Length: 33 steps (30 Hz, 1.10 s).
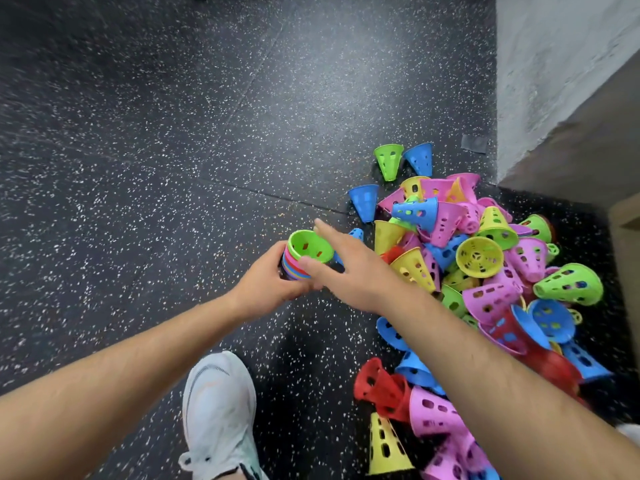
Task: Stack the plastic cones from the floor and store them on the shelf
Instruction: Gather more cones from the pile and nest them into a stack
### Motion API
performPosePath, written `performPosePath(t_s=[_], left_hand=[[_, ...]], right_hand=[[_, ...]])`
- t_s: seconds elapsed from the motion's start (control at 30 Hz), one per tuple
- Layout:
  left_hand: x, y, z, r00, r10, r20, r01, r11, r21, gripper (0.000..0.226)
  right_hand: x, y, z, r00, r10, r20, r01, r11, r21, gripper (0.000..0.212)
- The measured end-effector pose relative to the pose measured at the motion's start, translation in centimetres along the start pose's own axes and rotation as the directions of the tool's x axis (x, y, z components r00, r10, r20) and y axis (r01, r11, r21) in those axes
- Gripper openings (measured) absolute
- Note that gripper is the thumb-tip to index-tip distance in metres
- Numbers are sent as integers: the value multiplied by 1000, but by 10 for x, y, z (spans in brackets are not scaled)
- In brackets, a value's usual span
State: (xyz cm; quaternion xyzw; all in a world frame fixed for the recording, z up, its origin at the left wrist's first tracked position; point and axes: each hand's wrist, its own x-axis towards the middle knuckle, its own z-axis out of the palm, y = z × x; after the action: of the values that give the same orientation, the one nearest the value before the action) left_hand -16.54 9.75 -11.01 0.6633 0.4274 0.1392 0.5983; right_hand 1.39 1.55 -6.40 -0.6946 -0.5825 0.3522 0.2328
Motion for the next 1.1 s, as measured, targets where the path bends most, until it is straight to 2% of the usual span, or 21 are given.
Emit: performPosePath(t_s=[0.07,0.13,0.23,0.43,0.53,0.63,0.73,0.87,0.97,1.1], left_hand=[[2,-7,4,1000,-23,18,23,1000,10,60],[5,-15,5,999,-34,30,33,999,39,65],[9,-22,9,997,-64,46,61,996,71,67],[13,-26,9,993,-94,65,88,992,85,62],[17,-26,9,992,-108,67,103,992,73,63],[22,-26,10,992,-104,70,99,992,74,65],[26,-23,11,992,-102,70,96,992,77,63],[33,-19,12,994,-87,73,80,992,94,63],[38,-16,11,995,-72,71,65,993,95,61],[47,-14,9,996,-48,72,42,995,89,63]], right_hand=[[7,14,0,995,85,-59,-83,996,34,69],[18,29,0,986,97,-137,-111,989,-102,48],[31,46,5,990,39,-138,-75,961,-266,20],[38,64,3,995,98,-22,-98,896,-433,42],[42,68,0,993,111,-38,-116,886,-449,41],[44,68,-6,985,91,-148,-140,920,-365,52],[45,63,-13,936,98,-339,-157,976,-151,72],[44,50,-23,855,86,-511,-109,994,-15,62],[41,37,-27,855,140,-500,-110,990,90,69],[40,29,-28,902,112,-417,-110,994,30,75]])
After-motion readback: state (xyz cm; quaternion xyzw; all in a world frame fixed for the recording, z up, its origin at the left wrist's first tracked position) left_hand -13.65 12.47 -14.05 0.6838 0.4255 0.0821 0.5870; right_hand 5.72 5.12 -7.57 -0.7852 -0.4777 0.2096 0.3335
